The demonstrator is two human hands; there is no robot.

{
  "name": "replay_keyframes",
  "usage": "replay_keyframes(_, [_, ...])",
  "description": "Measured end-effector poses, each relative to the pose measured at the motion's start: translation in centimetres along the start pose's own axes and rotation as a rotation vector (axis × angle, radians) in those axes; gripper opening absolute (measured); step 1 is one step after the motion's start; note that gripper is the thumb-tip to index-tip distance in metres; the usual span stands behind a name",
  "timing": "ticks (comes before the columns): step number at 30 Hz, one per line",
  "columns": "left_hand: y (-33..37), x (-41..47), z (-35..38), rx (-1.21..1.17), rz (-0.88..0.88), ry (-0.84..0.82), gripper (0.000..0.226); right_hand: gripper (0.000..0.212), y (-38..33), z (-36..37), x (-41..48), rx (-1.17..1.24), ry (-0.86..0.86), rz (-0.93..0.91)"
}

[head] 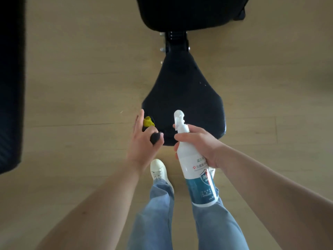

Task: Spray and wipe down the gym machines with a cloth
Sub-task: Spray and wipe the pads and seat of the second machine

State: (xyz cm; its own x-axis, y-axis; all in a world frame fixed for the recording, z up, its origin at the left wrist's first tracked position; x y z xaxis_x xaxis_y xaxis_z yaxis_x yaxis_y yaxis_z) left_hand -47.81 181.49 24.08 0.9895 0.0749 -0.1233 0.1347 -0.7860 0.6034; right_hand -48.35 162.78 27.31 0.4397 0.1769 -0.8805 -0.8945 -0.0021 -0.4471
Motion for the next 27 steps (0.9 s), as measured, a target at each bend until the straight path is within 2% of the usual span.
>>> replay_keyframes(3, [-0.3, 0.6, -0.4, -0.094, -0.159, -0.011, 0.028, 0.031, -0.9, 2.5, 0.9, -0.034, -0.022, 0.005])
replay_keyframes(5, [-0.8, 0.9, -0.6, -0.155, -0.219, -0.023, 0.028, 0.030, -1.6, 3.7, 1.8, -0.050, 0.000, 0.002])
replay_keyframes(8, [-1.5, 1.0, -0.9, -0.259, -0.268, 0.040, 0.027, 0.031, -1.7, 4.4, 2.7, 0.007, 0.041, 0.064])
replay_keyframes(11, [-0.8, 1.5, -1.3, -0.242, -0.257, 0.058, 0.028, 0.033, -1.6, 3.9, 2.4, 0.127, 0.064, 0.116])
replay_keyframes(13, [0.2, 1.8, -1.0, -0.137, -0.215, -0.015, 0.025, 0.030, -1.8, 2.9, 2.0, 0.200, 0.076, 0.098])
replay_keyframes(16, [1.3, 2.4, -0.2, -0.029, -0.116, -0.018, 0.015, 0.030, -2.3, 0.6, 1.5, 0.215, 0.136, 0.043])
replay_keyframes(21, [1.8, 2.9, 0.3, 0.016, -0.108, 0.044, 0.017, 0.036, -1.7, -3.6, 0.0, 0.261, 0.158, 0.078])
replay_keyframes(24, [2.1, 2.8, 1.0, 0.085, -0.056, 0.042, 0.020, 0.035, -1.1, -6.2, -0.6, 0.254, 0.206, 0.055])
replay_keyframes(27, [2.8, 3.1, 1.7, 0.123, -0.087, 0.043, 0.026, 0.035, -0.6, -8.3, -1.0, 0.317, 0.258, 0.029])
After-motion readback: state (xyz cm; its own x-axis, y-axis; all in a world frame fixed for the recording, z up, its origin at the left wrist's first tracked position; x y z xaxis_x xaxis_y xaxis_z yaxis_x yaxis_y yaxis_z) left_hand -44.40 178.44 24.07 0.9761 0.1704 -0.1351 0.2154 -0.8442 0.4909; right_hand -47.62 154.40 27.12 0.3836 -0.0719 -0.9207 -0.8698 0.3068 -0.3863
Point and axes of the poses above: each hand's wrist, its own x-axis towards the middle knuckle, its own z-axis out of the palm, y = z × x, the point moved 6 cm from there along x, towards the middle knuckle, and after that the axes turned 9 degrees about y, right-handed, at the moved point
